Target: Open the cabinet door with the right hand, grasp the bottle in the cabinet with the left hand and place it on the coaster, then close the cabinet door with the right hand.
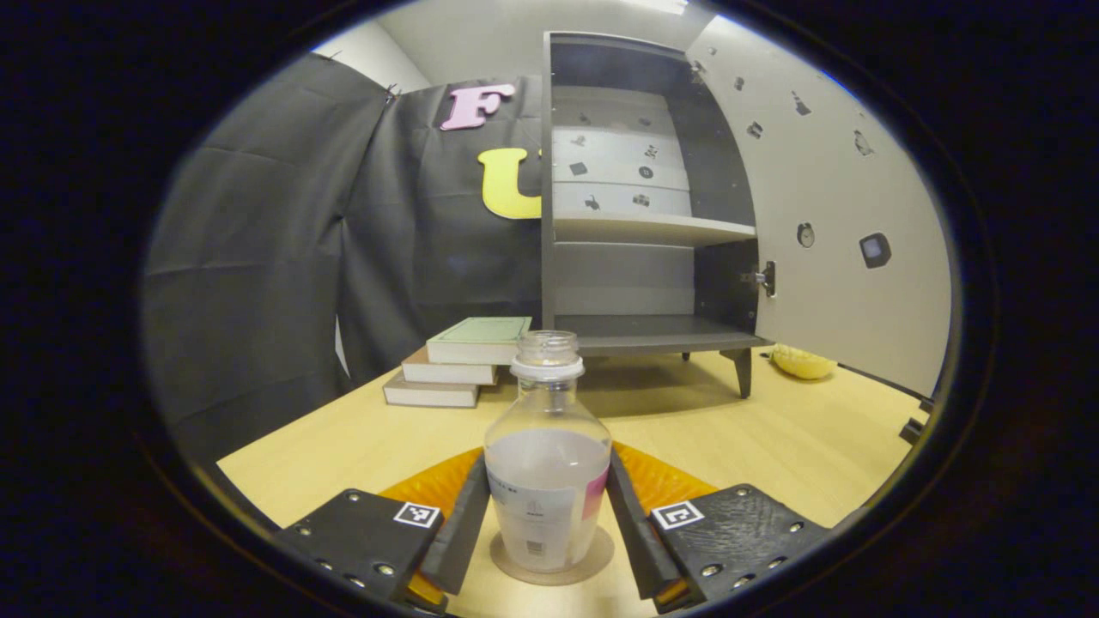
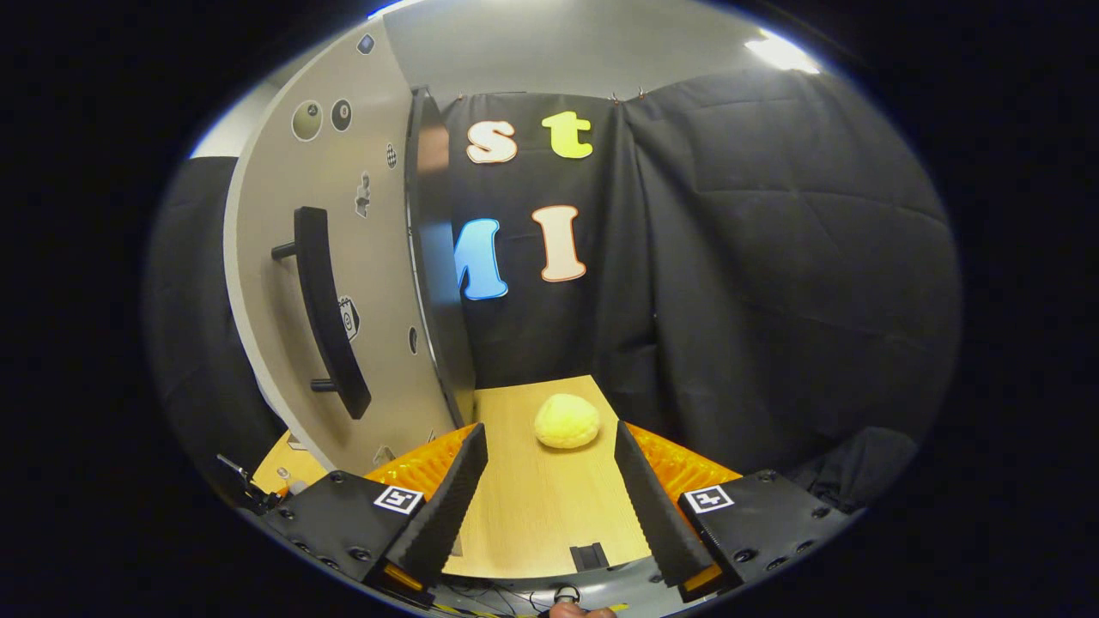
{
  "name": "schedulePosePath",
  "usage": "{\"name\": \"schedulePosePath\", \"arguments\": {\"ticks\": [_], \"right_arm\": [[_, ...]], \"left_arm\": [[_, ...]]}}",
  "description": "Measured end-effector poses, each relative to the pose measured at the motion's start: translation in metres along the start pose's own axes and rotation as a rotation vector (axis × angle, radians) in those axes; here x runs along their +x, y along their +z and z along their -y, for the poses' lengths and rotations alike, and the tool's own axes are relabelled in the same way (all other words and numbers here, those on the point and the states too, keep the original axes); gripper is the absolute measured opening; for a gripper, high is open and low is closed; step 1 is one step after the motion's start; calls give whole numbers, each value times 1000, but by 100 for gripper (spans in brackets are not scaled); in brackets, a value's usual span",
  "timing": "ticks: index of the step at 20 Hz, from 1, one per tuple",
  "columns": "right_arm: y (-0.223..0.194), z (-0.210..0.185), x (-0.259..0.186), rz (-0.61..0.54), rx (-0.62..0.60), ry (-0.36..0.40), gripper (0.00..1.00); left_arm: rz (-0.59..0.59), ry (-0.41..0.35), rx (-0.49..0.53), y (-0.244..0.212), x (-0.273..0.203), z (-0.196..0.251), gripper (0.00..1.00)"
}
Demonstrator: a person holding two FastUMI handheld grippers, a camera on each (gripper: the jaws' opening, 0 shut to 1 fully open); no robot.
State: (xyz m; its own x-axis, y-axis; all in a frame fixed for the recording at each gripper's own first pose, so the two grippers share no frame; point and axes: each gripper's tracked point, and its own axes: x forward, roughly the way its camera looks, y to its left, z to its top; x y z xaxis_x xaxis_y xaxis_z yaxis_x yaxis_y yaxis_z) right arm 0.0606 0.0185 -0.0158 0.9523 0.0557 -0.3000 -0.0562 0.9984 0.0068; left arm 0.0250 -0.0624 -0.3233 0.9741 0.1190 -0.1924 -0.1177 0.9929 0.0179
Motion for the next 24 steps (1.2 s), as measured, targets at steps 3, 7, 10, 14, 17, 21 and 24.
{"name": "schedulePosePath", "arguments": {"ticks": [3, 7, 10, 14, 17, 21, 24], "right_arm": [[-5, 3, -2, -5, -14, -11, 95], [-8, 6, -1, -6, 20, -16, 95], [-12, 5, 0, -16, 41, -12, 95], [-13, 2, 0, -13, 69, -2, 92], [-14, 0, 2, -11, 73, -4, 92], [-21, -3, 7, -26, 99, 3, 95], [-19, -5, 14, -25, 130, 22, 95]], "left_arm": [[-11, -14, 8, -5, -4, 1, 74], [-20, -30, 1, -3, -4, 0, 75], [-28, -47, -1, -1, -6, 3, 77], [-9, -47, -2, 12, -11, -2, 82], [9, -35, -21, 29, -16, -8, 82], [69, -67, -13, 71, -33, -3, 82], [104, -81, -13, 107, -51, 3, 82]]}}
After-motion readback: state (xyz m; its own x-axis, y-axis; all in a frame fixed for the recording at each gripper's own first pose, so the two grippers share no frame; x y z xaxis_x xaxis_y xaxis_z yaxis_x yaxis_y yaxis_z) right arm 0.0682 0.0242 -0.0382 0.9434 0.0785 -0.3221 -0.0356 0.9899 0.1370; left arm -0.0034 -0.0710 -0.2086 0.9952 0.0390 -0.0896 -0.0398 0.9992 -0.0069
